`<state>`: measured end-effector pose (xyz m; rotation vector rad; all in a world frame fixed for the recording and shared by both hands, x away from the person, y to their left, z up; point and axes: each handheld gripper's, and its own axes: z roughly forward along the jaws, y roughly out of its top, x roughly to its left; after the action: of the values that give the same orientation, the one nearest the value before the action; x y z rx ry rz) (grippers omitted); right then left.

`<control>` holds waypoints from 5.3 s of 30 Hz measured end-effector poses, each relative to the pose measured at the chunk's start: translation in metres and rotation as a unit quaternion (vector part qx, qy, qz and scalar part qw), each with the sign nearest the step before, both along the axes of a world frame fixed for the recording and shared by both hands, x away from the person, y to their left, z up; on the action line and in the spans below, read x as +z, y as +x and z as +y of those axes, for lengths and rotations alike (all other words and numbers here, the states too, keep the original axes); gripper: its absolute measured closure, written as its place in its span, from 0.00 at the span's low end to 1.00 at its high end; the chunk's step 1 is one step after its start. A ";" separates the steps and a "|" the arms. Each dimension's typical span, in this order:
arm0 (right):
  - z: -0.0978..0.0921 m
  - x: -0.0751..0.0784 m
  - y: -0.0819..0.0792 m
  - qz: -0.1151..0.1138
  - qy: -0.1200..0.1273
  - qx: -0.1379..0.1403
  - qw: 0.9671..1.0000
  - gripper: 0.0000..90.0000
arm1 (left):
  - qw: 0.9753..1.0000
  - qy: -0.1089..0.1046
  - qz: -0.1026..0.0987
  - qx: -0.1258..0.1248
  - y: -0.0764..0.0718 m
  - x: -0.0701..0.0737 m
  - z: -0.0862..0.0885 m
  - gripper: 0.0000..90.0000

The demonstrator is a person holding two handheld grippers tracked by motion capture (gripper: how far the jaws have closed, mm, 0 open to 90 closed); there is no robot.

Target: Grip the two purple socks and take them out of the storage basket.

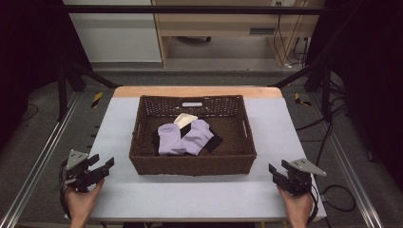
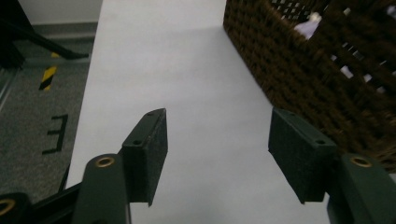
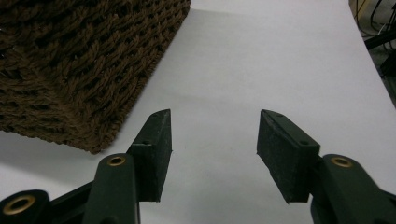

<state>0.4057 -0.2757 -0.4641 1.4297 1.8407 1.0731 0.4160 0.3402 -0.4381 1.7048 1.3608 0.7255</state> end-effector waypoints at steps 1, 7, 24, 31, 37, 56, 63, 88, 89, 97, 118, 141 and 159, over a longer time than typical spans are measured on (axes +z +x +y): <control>0.000 0.000 0.000 -0.001 0.001 0.001 1.000 0.50 | 1.000 -0.002 -0.006 -0.001 -0.001 0.002 -0.001 0.43; -0.002 0.001 -0.002 -0.009 0.009 0.000 1.000 0.48 | 0.999 -0.008 -0.030 -0.007 -0.007 0.013 -0.007 0.46; 0.001 0.005 -0.003 -0.016 0.007 0.002 1.000 0.46 | 0.996 -0.037 -0.073 -0.022 -0.002 0.058 -0.014 0.50; 0.003 0.006 -0.002 -0.020 0.005 0.004 1.000 0.46 | 0.995 -0.037 -0.086 -0.034 0.008 0.080 -0.026 0.51; 0.005 0.006 -0.002 -0.024 0.002 0.007 1.000 0.46 | 0.993 -0.032 -0.101 -0.048 0.016 0.098 -0.043 0.52; 0.004 0.006 0.000 -0.028 0.000 0.008 1.000 0.46 | 0.990 -0.022 -0.106 -0.094 0.051 0.120 -0.111 0.53; 0.004 0.005 0.000 -0.026 0.004 0.009 1.000 0.46 | 0.990 -0.021 -0.094 -0.103 0.068 0.119 -0.135 0.54; 0.003 0.003 0.008 -0.017 0.001 0.006 1.000 0.45 | 0.990 0.016 -0.055 -0.131 0.120 0.094 -0.214 0.54; 0.003 0.003 0.008 -0.016 0.003 0.005 1.000 0.45 | 0.990 0.021 -0.051 -0.133 0.122 0.093 -0.217 0.54; 0.002 0.003 0.009 -0.016 0.000 0.005 1.000 0.44 | 0.989 0.035 -0.009 -0.143 0.136 0.079 -0.240 0.51; 0.002 0.001 0.011 -0.007 -0.005 0.005 1.000 0.44 | 0.976 0.085 0.110 -0.169 0.153 0.049 -0.253 0.41; 0.001 -0.001 0.012 -0.002 -0.004 0.004 1.000 0.43 | 0.937 0.182 0.234 -0.183 0.165 0.024 -0.274 0.44; -0.002 -0.002 0.010 -0.001 -0.003 0.002 1.000 0.43 | 0.960 0.112 0.161 -0.198 0.154 0.041 -0.262 0.95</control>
<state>0.4158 -0.2773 -0.4657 1.4212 1.8443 1.0699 0.5703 0.0785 -0.3974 2.2678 1.1180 0.3933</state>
